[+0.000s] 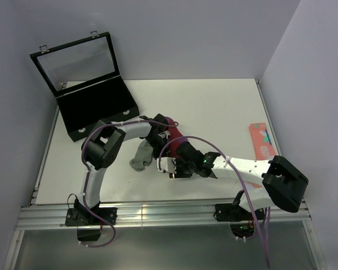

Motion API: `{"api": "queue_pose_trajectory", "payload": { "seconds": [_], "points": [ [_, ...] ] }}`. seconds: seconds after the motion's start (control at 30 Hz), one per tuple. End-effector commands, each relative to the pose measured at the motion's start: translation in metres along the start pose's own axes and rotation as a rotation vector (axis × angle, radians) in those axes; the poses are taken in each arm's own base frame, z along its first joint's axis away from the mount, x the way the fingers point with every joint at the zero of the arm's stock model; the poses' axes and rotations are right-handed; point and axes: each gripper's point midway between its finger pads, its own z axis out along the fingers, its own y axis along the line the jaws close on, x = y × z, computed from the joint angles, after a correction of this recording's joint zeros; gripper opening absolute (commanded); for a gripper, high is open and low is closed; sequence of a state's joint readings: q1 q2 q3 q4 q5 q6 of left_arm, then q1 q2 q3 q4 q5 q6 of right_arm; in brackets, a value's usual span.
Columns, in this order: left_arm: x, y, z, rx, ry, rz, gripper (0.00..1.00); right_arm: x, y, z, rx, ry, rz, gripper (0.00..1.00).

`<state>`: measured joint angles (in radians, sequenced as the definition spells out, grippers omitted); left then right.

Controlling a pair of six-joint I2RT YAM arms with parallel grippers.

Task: Roll the socks
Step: Roll the sock at the center of the board.

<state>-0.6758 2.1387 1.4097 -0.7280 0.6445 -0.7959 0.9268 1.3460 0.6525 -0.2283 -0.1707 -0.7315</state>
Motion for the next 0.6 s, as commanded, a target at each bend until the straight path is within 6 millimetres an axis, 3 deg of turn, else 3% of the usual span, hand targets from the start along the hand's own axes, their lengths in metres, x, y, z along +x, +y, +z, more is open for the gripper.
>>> {"api": "queue_pose_trajectory", "payload": {
  "seconds": [0.0,0.43,0.57],
  "points": [
    [-0.004,0.031,0.009,-0.124,-0.005,-0.005,0.0,-0.015,-0.014,0.001,0.087,-0.036,-0.062,0.46],
    [-0.005,0.031,0.001,-0.123,-0.007,0.011,0.0,-0.012,-0.002,0.022,0.091,0.029,-0.155,0.47],
    [-0.003,0.032,0.0,-0.128,0.0,0.018,0.0,-0.012,-0.007,0.027,0.117,0.043,-0.166,0.47]
  ]
}}
